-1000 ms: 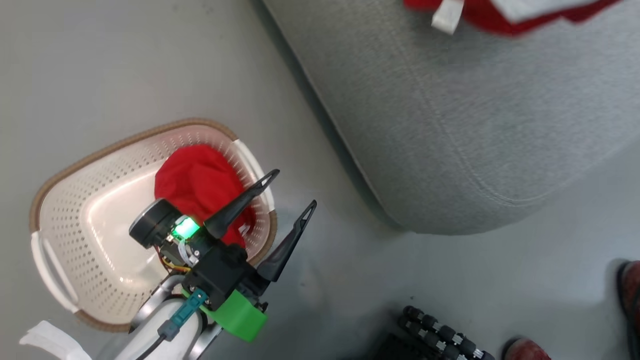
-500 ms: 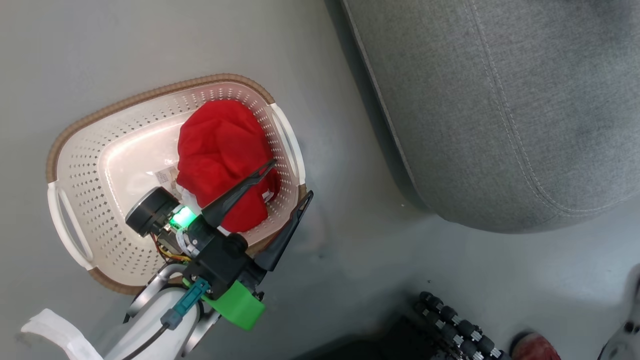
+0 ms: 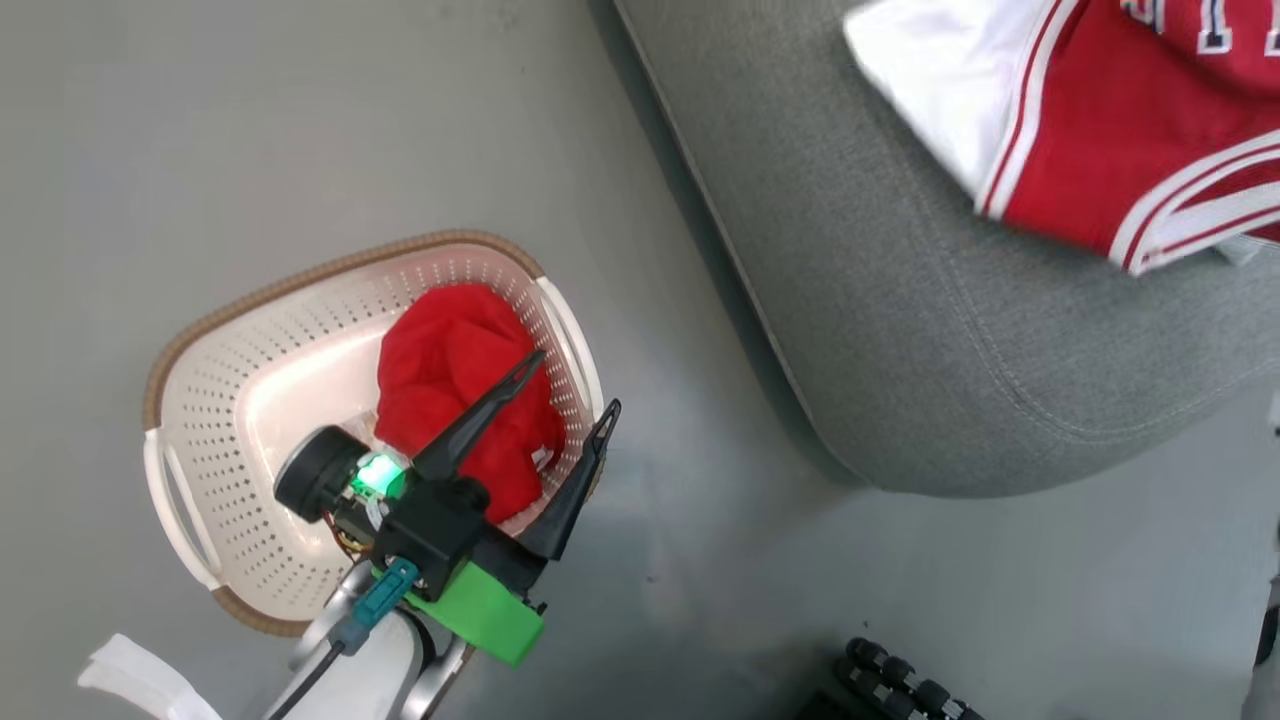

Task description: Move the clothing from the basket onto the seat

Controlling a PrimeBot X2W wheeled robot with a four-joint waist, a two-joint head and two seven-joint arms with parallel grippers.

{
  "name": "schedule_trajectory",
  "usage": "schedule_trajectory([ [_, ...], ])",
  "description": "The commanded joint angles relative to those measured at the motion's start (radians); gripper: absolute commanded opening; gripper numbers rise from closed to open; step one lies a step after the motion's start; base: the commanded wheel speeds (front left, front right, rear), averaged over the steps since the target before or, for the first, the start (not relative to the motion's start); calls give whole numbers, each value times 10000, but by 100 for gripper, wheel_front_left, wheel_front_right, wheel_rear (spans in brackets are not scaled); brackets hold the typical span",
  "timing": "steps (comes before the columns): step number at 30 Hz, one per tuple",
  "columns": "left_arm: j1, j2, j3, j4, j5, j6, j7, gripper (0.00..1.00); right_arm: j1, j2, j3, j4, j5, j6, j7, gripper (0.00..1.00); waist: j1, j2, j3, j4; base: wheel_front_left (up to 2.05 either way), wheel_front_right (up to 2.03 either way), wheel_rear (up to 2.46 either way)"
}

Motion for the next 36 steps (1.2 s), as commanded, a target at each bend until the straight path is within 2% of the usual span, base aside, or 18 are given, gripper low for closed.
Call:
schedule_trajectory([
  [1, 225, -159, 172, 110, -136, 17, -5, 100, 340, -4, 155, -180, 206, -10, -25, 100, 0, 0, -756, 51, 0, 0, 0],
  [8, 880, -1309, 1042, 542, -325, 26, -4, 100, 1834, -11, 1601, -1327, 91, -10, -25, 100, 0, 0, -2146, 964, 0, 0, 0],
  [16, 1722, -2266, 2616, 863, -320, 225, -1, 100, 2823, -17, 3233, -1515, -638, -10, -25, 100, 0, 0, -3644, 2314, 0, 0, 0],
  [22, 2292, -2454, 3460, 1002, -558, 618, -1, 100, 3286, -21, 4231, -1410, -884, -10, -25, 100, 0, 0, -4564, 3041, 0, 0, 0],
  [26, 2772, -2457, 3578, 851, -1020, 950, -1, 100, 3648, -13, 4665, -1472, -883, -10, -25, 100, 0, 0, -5170, 3350, 0, 0, 0],
  [36, 4163, -2458, 4035, 327, -896, 1402, -1, 100, 4901, -12, 5410, -1876, -543, -10, -25, 100, 0, 0, -6404, 3444, 0, 0, 0],
])
